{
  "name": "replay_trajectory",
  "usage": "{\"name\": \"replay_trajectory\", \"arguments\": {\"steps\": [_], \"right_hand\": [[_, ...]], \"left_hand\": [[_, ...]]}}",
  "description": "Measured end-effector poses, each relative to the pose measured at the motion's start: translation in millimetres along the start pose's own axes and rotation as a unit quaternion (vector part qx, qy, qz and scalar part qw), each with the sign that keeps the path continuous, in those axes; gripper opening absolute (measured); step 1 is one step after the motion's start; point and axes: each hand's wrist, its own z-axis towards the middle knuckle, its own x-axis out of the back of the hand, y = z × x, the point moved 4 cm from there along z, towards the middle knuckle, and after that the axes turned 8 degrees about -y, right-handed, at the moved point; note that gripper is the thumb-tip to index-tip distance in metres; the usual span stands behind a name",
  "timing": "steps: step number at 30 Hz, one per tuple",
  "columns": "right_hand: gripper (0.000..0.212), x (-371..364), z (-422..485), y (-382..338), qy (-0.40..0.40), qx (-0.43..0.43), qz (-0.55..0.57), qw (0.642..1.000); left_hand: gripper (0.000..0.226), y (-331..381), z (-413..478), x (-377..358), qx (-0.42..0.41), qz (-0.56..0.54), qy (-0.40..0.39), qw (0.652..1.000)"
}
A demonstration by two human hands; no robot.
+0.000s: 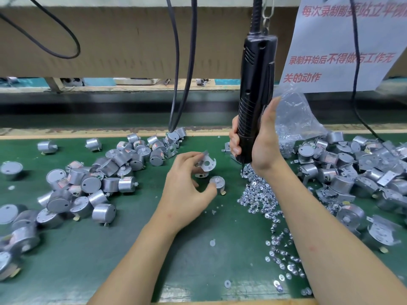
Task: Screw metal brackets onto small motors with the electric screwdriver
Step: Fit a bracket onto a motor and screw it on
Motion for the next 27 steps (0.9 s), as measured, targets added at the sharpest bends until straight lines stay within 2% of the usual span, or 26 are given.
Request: {"name": "replay_trajectory", "arguments": {"steps": [5,15,21,27], "right_hand": [[0.091,-1,0,0,0.000,-0.001,0.000,1.000],[0.091,-2,0,-2,-0.002,-0.001,0.006,1.000],[0.092,-4,-1,-4,-0.004,0.002,0.008,1.000],[0.090,-9,-2,-9,-0.019,0.021,0.034,0.999]], "left_hand": [[0.066,-4,-2,-11,-0.022,0.015,-0.073,0.997],[0.064,-2,-3,-10,-0.037,0.068,-0.074,0.994],[0.046,-1,-2,1,-0.049,0.082,-0.070,0.993],[0.029,1,-3,0,-0.061,0.099,-0.098,0.988]]}}
